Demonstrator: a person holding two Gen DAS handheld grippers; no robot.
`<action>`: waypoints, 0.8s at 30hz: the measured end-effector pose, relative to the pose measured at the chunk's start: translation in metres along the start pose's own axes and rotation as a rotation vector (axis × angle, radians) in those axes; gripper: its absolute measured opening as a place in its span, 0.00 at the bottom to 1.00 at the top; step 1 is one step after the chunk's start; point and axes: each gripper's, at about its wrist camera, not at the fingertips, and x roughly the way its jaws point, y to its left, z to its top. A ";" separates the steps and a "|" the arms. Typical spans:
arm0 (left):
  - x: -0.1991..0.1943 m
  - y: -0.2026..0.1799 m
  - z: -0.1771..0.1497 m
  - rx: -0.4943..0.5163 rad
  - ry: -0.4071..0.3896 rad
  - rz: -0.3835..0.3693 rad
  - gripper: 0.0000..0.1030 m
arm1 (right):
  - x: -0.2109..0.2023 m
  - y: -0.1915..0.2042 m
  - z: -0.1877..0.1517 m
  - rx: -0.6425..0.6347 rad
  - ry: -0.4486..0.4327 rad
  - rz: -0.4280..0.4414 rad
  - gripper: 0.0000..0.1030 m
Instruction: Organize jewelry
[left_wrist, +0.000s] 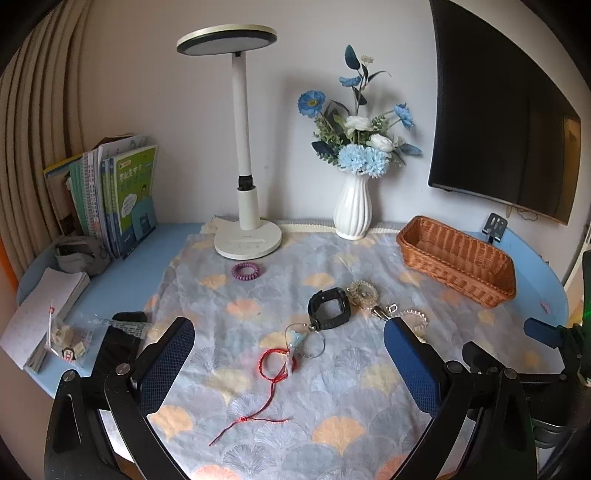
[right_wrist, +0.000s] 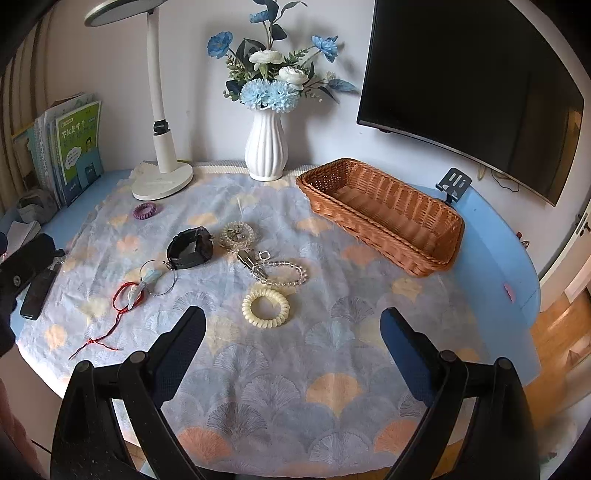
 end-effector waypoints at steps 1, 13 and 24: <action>0.000 -0.001 -0.001 0.005 0.000 -0.001 0.99 | 0.000 0.000 0.000 0.000 0.001 0.001 0.93; -0.004 -0.001 -0.008 0.004 -0.009 -0.011 0.99 | -0.002 0.002 -0.005 0.003 0.002 0.006 0.93; 0.025 0.010 -0.010 -0.055 0.087 -0.135 0.99 | 0.015 0.005 -0.002 -0.003 0.029 0.009 0.93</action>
